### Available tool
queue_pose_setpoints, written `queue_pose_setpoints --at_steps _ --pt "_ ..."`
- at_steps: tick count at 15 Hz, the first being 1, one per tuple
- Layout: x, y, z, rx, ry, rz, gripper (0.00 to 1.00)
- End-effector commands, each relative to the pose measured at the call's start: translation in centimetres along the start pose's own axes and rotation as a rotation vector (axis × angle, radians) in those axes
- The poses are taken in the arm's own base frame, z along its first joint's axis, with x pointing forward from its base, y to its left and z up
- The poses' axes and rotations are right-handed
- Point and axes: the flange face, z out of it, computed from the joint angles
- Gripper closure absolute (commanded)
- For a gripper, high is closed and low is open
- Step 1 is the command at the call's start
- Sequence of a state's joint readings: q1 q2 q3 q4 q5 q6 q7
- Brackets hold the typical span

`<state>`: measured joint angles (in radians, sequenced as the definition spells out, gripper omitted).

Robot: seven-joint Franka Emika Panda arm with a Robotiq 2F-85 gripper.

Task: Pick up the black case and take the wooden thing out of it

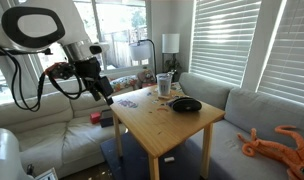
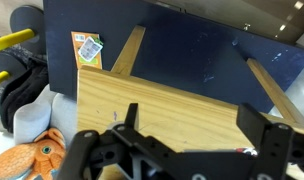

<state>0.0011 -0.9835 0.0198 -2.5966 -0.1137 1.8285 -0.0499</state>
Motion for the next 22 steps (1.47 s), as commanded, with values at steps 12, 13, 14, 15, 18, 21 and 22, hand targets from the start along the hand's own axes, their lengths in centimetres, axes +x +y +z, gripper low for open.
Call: queue_pose_setpoints --at_steps 12,13,14,15,18,21,22 --pt "11.4 10.8 2.0 -0.057 0.292 0.312 0.00" --pt "12.4 11.3 2.7 -0.056 0.280 0.315 0.00" --pt "12.7 11.4 3.2 -0.055 0.269 0.314 0.00" --pt "12.7 11.3 3.3 -0.054 0.267 0.313 0.00" --pt "12.1 11.1 2.4 -0.056 0.286 0.313 0.00" --pt "15.8 10.8 2.9 -0.103 0.263 0.471 0.00" --pt "18.0 10.7 3.5 -0.103 0.251 0.517 0.00"
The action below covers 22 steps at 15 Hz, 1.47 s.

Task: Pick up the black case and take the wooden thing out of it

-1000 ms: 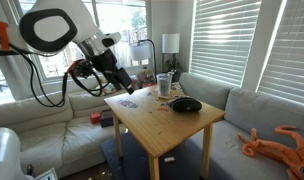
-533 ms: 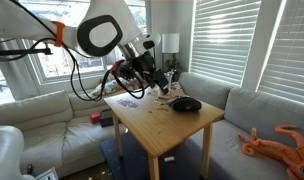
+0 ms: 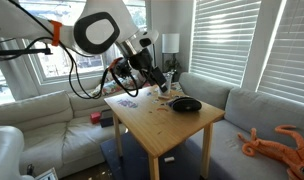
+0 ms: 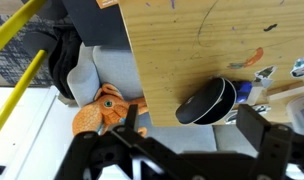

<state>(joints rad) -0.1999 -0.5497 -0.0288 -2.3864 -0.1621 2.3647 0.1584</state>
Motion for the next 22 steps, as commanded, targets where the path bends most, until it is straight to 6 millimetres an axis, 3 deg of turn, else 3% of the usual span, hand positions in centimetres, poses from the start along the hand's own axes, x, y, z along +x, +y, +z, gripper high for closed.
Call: queue_pose_setpoints --at_steps 1,5,9,13,16,19,22 --pt "5.7 -3.0 3.6 -0.094 -0.040 0.155 0.00" --pt "9.3 -5.7 8.1 -0.246 -0.149 0.209 0.00" --pt "13.5 -9.6 13.0 -0.149 -0.193 0.141 0.00" --pt "17.2 -10.6 16.2 -0.156 -0.182 0.171 0.00" --pt "18.5 -10.4 18.5 -0.181 -0.184 0.194 0.00" --pt "18.5 -10.2 20.6 -0.220 -0.220 0.197 0.00" --pt "17.8 -10.5 22.5 -0.238 -0.261 0.200 0.18"
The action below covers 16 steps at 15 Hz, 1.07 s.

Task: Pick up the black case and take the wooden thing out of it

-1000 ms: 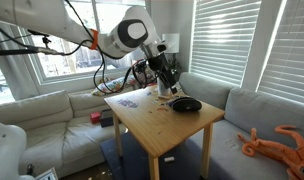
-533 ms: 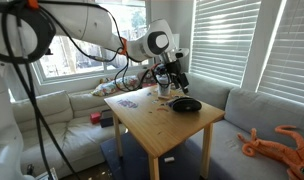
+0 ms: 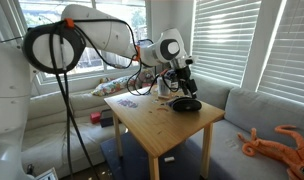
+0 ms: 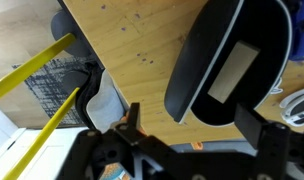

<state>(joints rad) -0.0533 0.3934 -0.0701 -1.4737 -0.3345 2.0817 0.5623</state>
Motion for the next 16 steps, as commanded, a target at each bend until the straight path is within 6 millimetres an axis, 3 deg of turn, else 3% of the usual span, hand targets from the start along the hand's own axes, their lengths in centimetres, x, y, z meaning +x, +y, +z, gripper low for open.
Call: queue_pose_setpoints --at_steps 1,6,10,14,16 --pt "0.0 -1.1 1.4 -0.021 -0.053 0.019 0.30" --pt "-0.7 -0.9 2.3 -0.070 -0.090 0.016 0.66" --pt "-0.8 0.7 0.9 -0.115 -0.071 0.018 0.95" --pt "-1.3 3.0 -4.6 -0.082 0.076 -0.033 1.00" --pt "-2.3 4.6 -8.8 -0.096 0.179 -0.112 0.99"
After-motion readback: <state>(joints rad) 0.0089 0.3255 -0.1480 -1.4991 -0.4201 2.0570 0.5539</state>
